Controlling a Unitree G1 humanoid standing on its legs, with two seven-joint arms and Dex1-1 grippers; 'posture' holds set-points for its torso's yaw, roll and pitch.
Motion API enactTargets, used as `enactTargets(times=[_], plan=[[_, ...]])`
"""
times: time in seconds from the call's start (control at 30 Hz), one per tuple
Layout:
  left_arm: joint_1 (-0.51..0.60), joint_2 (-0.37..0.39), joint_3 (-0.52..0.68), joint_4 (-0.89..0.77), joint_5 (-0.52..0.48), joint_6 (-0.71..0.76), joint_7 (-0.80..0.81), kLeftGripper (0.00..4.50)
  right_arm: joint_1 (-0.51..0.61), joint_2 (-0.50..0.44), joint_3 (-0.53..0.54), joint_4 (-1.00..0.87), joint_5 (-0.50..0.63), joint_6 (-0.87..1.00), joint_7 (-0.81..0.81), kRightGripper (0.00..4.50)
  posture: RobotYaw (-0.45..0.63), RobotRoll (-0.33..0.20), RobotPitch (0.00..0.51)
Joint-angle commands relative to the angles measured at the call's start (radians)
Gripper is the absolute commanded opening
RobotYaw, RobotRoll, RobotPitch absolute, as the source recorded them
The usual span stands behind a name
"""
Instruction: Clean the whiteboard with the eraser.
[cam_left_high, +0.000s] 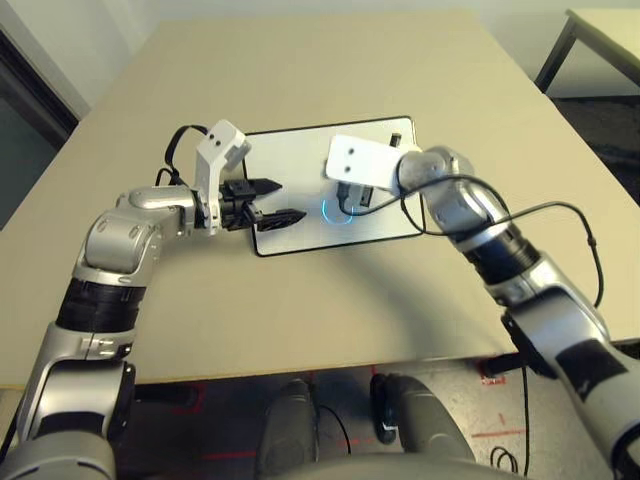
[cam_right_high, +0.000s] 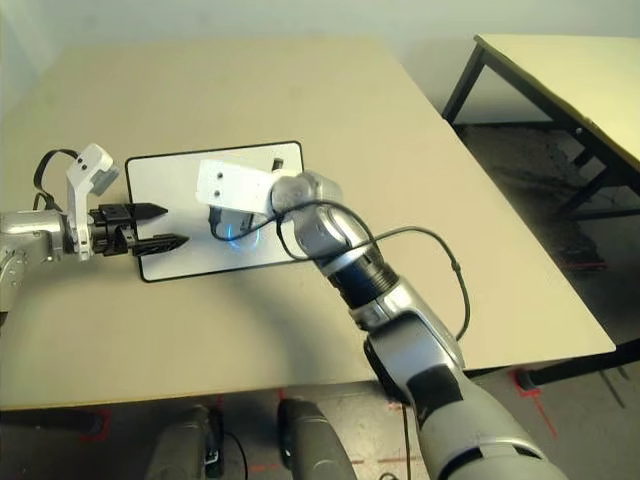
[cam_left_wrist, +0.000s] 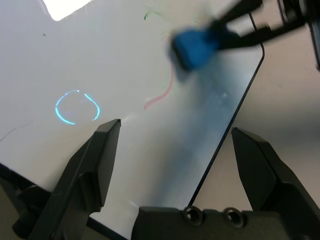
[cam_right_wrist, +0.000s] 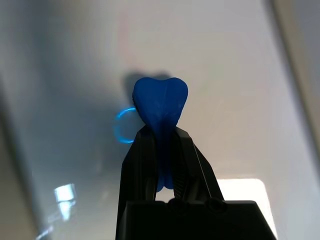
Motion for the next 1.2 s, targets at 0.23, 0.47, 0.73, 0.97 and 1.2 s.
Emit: enactTargets(times=[0.23,0.47,0.73,0.97,1.2], plan=[[-0.004,-0.004,-0.01,0.002,0.004,0.0,-0.007,4.5,-0.115,0.056,-0.012,0.171,-0.01,-0.043,-0.057,0.33,-0.02,0.0,0.135],[0.002,0.006,-0.007,-0.006,0.003,0.004,-0.014,4.5,-0.234,0.087,-0.046,0.4,-0.005,-0.164,-0.135,0.33,-0.01,0.0,0.133],[0.008,0.01,-0.003,-0.016,0.001,0.011,-0.011,4.5,-0.06,0.022,0.005,0.117,-0.012,-0.062,-0.024,0.33,-0.01,0.0,0.131],[-0.004,0.007,-0.01,0.002,0.007,0.003,-0.017,4.5,-0.054,0.006,0.011,0.093,-0.03,-0.033,-0.008,0.31,-0.02,0.0,0.126],[-0.012,0.009,-0.015,0.01,0.011,0.001,-0.025,4.5,-0.231,0.055,-0.029,0.311,-0.022,-0.103,-0.08,0.31,-0.02,0.0,0.126]])
